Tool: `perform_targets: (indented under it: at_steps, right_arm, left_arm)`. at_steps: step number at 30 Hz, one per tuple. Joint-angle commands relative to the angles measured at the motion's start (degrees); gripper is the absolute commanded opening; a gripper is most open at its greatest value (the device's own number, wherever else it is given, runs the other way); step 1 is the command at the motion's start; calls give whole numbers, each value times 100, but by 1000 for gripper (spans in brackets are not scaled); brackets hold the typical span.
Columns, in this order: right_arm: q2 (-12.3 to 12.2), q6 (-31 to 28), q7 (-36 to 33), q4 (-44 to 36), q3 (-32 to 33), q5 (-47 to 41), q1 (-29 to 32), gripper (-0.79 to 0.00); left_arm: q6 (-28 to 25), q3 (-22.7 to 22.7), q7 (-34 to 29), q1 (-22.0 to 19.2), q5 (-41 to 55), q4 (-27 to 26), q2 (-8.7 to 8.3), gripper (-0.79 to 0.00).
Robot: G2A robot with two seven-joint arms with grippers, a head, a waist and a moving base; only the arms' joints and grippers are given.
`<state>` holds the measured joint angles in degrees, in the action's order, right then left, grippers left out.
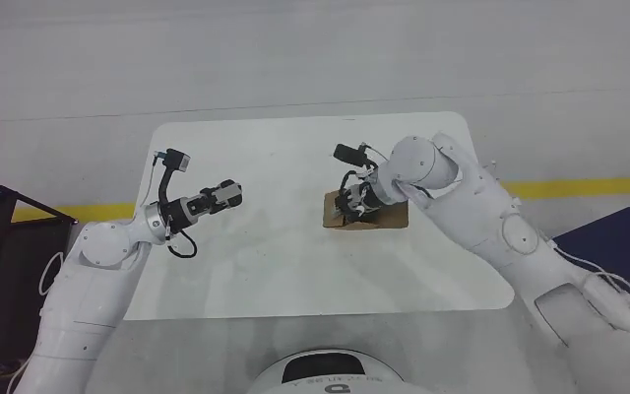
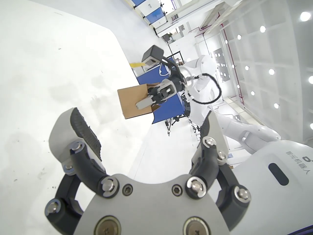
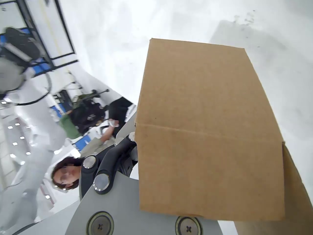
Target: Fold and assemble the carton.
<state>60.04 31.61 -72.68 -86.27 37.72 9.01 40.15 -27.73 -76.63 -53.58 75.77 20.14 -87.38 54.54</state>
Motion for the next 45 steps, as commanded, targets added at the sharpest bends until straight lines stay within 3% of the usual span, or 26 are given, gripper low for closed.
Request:
perform_targets:
  at_steps: [1, 6, 7, 8, 9, 14, 21, 24, 27, 31, 34, 38, 41, 45]
  right_arm:
    - [-8, -98, -100, 88, -620, 308, -387, -785]
    - [-31, -120, -122, 236, -1504, -346, -1034, -785]
    - [-46, -91, -93, 250, -1676, -477, -1162, -696]
    - [-64, -49, -51, 258, -1856, -590, -1295, -422]
    - [-81, 3, 0, 250, -2039, -698, -1429, 0]
    - [-160, 288, 287, 59, -2798, -1374, -2078, 0]
    - [-260, 479, 478, -339, -2798, -1403, -2416, 0]
    - [-375, 753, 755, -867, -2575, -1690, -2676, 0]
    - [-593, 901, 1242, -1576, -2150, -1677, -2564, 0]
    - [-1069, 634, 2552, -2411, -1317, -1648, -1771, 0]
    - [-1504, -61, 3721, -2994, -689, -1922, -469, 0]
    - [-2075, -1310, 5008, -2985, -22, -1670, 1347, 0]
    - [-2393, -2041, 5460, -3007, 424, -1616, 2357, 0]
    - [-2699, -2345, 5695, -3250, 881, -1338, 3322, 0]
  left_arm:
    - [0, 0, 0, 0, 0, 0, 0, 0]
    - [0, 0, 0, 0, 0, 0, 0, 0]
    - [0, 0, 0, 0, 0, 0, 0, 0]
    - [0, 0, 0, 0, 0, 0, 0, 0]
    - [0, 0, 0, 0, 0, 0, 0, 0]
    - [0, 0, 0, 0, 0, 0, 0, -9]
    - [0, 0, 0, 0, 0, 0, 0, 0]
    - [0, 0, 0, 0, 0, 0, 0, 0]
    - [0, 0, 0, 0, 0, 0, 0, 0]
    - [0, 0, 0, 0, 0, 0, 0, 0]
    - [0, 0, 0, 0, 0, 0, 0, 0]
    - [0, 0, 0, 0, 0, 0, 0, 0]
    - [0, 0, 0, 0, 0, 0, 0, 0]
    - [0, 0, 0, 0, 0, 0, 0, 0]
